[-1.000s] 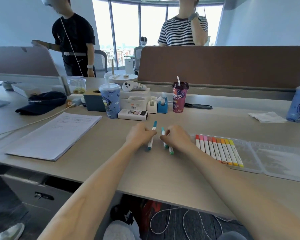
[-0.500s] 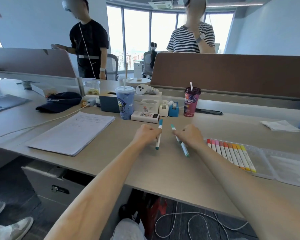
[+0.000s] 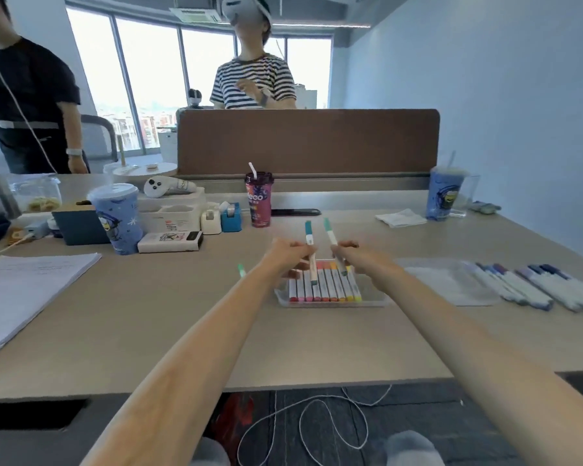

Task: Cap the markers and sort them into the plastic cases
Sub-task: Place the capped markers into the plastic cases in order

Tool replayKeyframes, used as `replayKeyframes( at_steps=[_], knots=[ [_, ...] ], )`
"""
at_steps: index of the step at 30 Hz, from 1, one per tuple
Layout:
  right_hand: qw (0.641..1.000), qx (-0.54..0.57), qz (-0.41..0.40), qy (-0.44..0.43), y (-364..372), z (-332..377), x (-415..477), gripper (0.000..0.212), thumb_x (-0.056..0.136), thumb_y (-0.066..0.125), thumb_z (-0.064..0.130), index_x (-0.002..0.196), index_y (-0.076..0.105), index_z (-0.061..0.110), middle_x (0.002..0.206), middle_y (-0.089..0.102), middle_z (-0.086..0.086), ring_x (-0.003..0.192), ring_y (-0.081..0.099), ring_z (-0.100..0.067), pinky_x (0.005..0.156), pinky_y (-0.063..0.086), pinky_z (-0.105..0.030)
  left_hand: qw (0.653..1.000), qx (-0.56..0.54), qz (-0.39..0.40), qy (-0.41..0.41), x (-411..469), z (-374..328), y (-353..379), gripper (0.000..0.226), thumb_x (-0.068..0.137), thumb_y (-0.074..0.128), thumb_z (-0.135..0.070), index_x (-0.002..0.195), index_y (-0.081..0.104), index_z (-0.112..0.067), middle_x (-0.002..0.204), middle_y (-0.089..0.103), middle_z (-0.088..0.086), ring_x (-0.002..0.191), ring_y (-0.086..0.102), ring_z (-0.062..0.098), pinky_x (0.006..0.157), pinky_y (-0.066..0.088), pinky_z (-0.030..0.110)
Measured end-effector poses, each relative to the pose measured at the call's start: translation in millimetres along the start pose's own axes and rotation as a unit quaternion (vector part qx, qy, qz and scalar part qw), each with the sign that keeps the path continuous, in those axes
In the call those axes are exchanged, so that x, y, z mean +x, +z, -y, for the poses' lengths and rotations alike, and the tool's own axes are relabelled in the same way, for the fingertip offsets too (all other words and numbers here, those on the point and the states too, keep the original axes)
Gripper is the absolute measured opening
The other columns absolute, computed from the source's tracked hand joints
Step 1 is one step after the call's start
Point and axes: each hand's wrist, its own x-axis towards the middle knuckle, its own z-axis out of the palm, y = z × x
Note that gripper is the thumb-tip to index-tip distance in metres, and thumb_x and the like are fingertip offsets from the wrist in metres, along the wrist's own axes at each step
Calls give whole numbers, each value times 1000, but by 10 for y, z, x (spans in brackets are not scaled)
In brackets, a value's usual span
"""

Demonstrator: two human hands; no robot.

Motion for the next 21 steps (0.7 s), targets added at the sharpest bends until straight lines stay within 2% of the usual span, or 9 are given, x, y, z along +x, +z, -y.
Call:
replayKeyframes(
  at_steps=[4, 8, 11, 14, 17, 21],
  knots=[
    [999, -1, -6, 49, -417, -222, -86, 13, 95, 58, 29, 99, 62, 18, 94, 63, -1, 73, 53, -6, 60, 37, -20, 999, 37, 32, 3, 58, -98, 450, 24, 94, 60, -30, 105, 66, -9, 87, 66, 1, 67, 59, 9, 53, 45, 21],
    [998, -2, -5, 69, -670, -358, -133, 11, 91, 62, 26, 97, 61, 17, 88, 62, 3, 74, 56, -6, 62, 38, -24, 995, 89, 45, 9, 137, -160, 761, 29, 95, 56, -36, 102, 67, -10, 94, 68, 1, 69, 60, 9, 50, 42, 21],
    [997, 3, 4, 81, -740, -414, -137, 13, 89, 63, 25, 96, 64, 15, 89, 64, 1, 74, 59, -8, 62, 37, -25, 992, 115, 43, 15, 202, -179, 885, 30, 95, 55, -37, 100, 66, -10, 98, 67, 2, 74, 58, 12, 56, 46, 23],
    [997, 2, 8, 81, -774, -451, -142, 10, 89, 64, 24, 93, 65, 14, 92, 66, -1, 75, 61, -12, 58, 36, -25, 987, 156, 29, 17, 262, -160, 949, 34, 93, 57, -38, 97, 69, -6, 95, 64, 7, 69, 51, 12, 58, 43, 23],
    [996, 1, 12, 85, -793, -497, -137, 13, 90, 64, 24, 97, 65, 13, 94, 67, -2, 73, 62, -10, 60, 38, -25, 984, 177, 15, 9, 317, -107, 966, 39, 92, 59, -39, 96, 70, -2, 86, 61, 9, 62, 47, 14, 58, 40, 25],
    [995, -2, 20, 93, -779, -552, -113, 18, 91, 64, 25, 104, 65, 13, 98, 69, -2, 73, 63, -9, 57, 36, -24, 974, 227, 8, 4, 353, -48, 974, 34, 91, 61, -39, 88, 71, -6, 75, 66, 5, 53, 53, 11, 52, 41, 21]
  ],
)
